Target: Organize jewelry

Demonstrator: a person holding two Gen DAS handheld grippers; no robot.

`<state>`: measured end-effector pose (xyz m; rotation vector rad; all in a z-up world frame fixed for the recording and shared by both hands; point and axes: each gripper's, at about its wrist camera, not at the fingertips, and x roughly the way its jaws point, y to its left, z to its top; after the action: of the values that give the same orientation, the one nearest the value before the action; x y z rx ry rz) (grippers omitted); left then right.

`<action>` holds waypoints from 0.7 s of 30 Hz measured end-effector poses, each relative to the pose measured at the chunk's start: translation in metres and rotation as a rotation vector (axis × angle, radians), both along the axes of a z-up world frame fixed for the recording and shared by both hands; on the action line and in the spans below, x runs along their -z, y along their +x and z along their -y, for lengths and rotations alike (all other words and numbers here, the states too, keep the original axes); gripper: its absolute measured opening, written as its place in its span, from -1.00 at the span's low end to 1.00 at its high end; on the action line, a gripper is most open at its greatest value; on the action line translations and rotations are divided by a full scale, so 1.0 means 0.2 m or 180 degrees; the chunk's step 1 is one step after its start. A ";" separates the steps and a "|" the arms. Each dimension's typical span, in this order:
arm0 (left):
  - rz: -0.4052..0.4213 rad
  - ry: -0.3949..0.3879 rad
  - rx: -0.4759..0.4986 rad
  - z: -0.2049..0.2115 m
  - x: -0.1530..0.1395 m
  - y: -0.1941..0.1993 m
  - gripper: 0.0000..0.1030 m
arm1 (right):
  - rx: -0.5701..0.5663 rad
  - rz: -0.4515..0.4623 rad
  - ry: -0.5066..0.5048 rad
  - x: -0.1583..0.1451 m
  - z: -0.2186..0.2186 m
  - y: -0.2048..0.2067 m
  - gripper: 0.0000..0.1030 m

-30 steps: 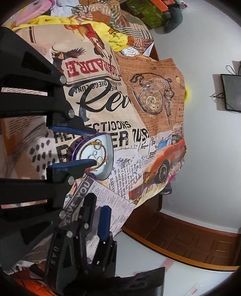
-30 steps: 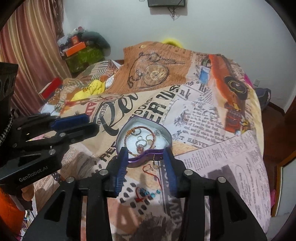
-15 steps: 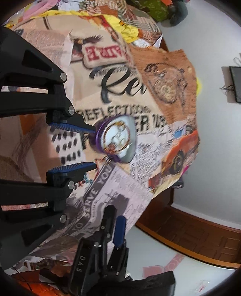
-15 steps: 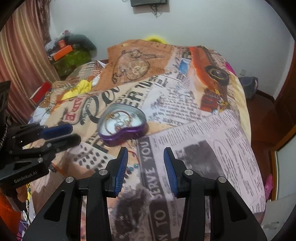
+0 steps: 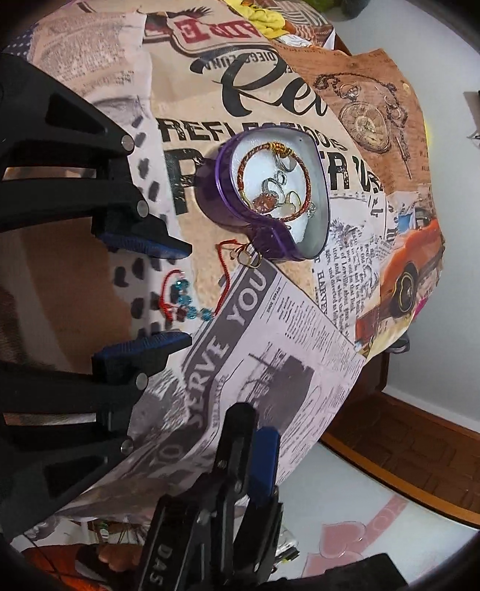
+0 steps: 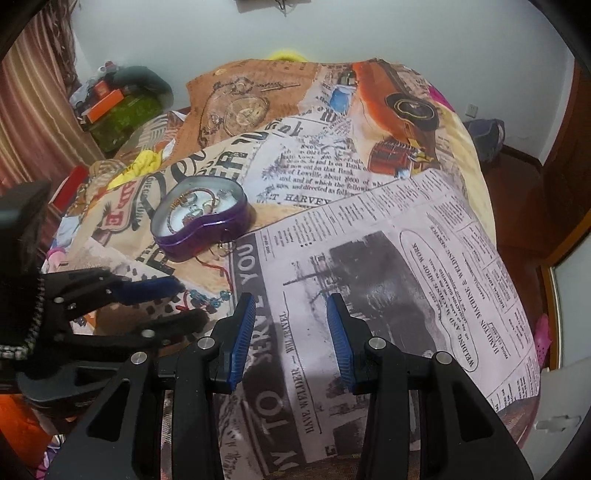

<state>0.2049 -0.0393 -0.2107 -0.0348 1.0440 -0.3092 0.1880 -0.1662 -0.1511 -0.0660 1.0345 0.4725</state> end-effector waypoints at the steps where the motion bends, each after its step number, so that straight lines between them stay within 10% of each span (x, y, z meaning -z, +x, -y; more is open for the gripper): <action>1: 0.0019 0.0005 -0.0006 0.00 0.01 0.00 -0.22 | 0.0000 -0.0009 0.0005 0.01 0.00 0.00 -0.29; 5: 0.0067 0.0019 -0.0038 0.00 0.02 0.00 -0.38 | -0.0005 -0.0055 0.0027 0.03 -0.01 0.02 -0.29; 8: 0.0065 -0.0026 -0.0117 -0.04 0.02 0.01 -0.87 | -0.0018 -0.0074 0.0045 0.04 -0.03 0.02 -0.29; 21: 0.0433 0.0016 -0.0537 -0.33 -0.12 -0.11 -0.89 | -0.0223 -0.0034 -0.0033 0.06 -0.22 0.06 -0.29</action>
<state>0.1831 0.0275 -0.1876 -0.0954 0.9004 -0.1536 0.2001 -0.1231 -0.1628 -0.1094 1.0478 0.5316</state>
